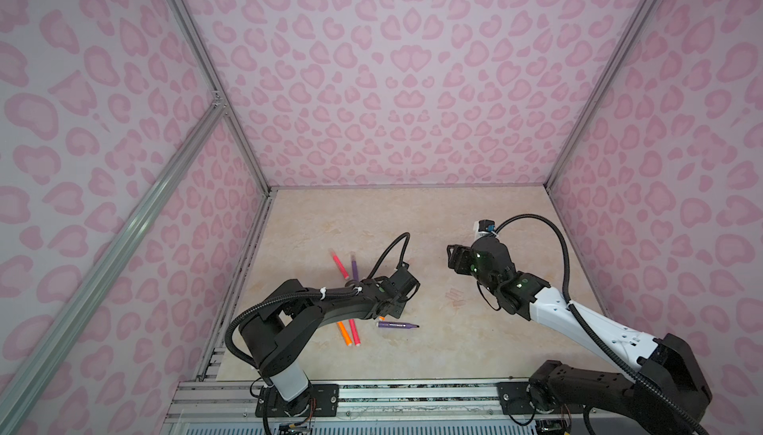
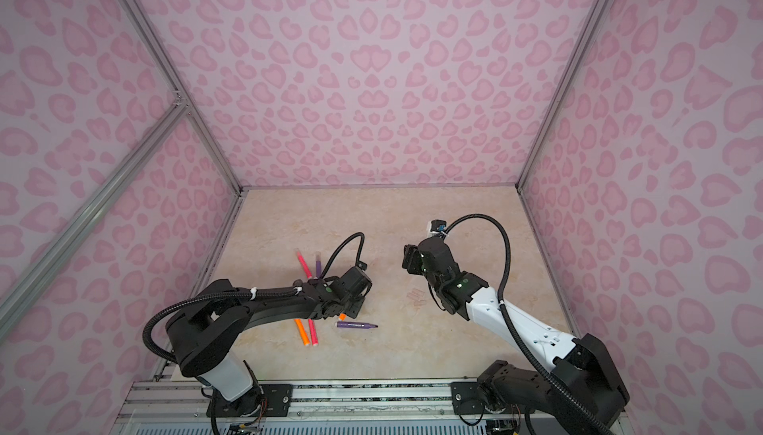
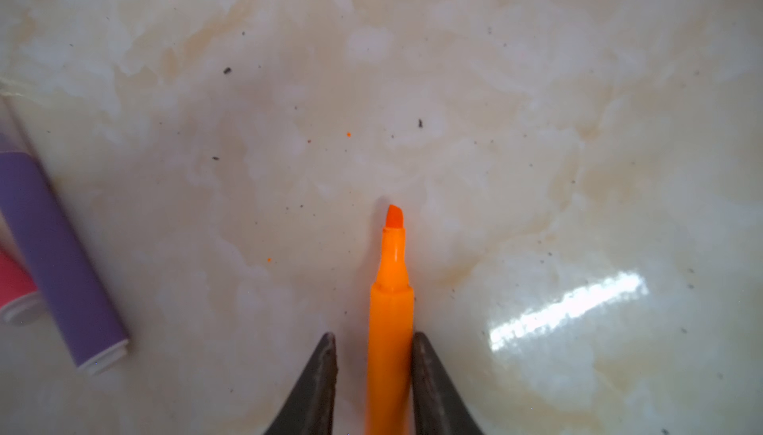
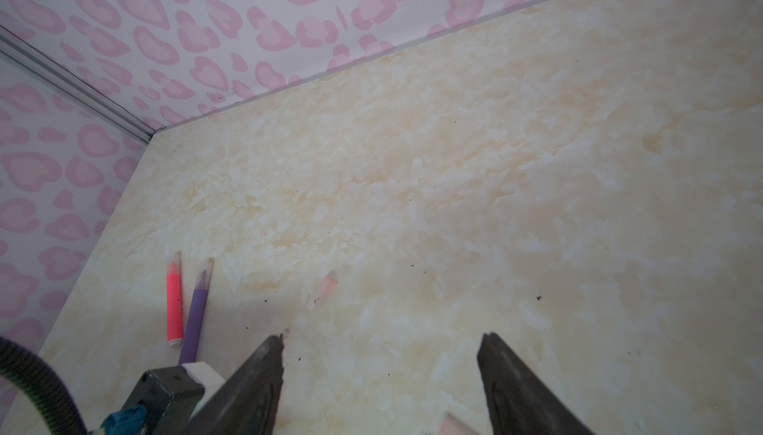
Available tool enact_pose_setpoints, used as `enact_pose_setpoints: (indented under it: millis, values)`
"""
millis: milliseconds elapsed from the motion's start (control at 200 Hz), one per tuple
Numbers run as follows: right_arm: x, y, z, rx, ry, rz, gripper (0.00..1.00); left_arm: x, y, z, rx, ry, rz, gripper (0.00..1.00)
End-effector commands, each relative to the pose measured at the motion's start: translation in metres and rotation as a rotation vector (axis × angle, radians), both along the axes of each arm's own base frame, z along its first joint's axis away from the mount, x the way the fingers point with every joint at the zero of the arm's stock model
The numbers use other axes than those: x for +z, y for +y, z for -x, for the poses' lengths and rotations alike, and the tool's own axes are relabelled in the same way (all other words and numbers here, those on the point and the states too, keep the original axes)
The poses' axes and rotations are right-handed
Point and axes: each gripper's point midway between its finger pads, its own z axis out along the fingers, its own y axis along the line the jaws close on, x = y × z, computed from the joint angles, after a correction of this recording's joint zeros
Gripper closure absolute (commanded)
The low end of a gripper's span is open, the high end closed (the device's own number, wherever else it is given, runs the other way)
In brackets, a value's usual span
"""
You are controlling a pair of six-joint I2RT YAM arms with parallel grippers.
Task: Insert the pens into the pen caps
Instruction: 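Move the left gripper to the orange highlighter and grasp it, then lift the orange highlighter with the left gripper toward the right gripper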
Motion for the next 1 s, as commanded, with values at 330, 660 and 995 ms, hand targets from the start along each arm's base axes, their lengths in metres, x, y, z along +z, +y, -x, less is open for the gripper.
enact_pose_setpoints:
  millis: [330, 660, 995]
  values:
    - [0.002, 0.003, 0.002, 0.012, 0.015, -0.011, 0.26, -0.012, 0.014, 0.025, -0.021, 0.126, -0.033, 0.75]
    - [0.01, -0.004, 0.004, -0.004, -0.011, 0.0, 0.26, -0.015, 0.014, 0.032, -0.026, 0.168, -0.008, 0.7]
    - [0.011, -0.004, 0.005, 0.0, -0.017, -0.006, 0.26, -0.018, 0.013, 0.031, -0.022, 0.184, -0.007, 0.82]
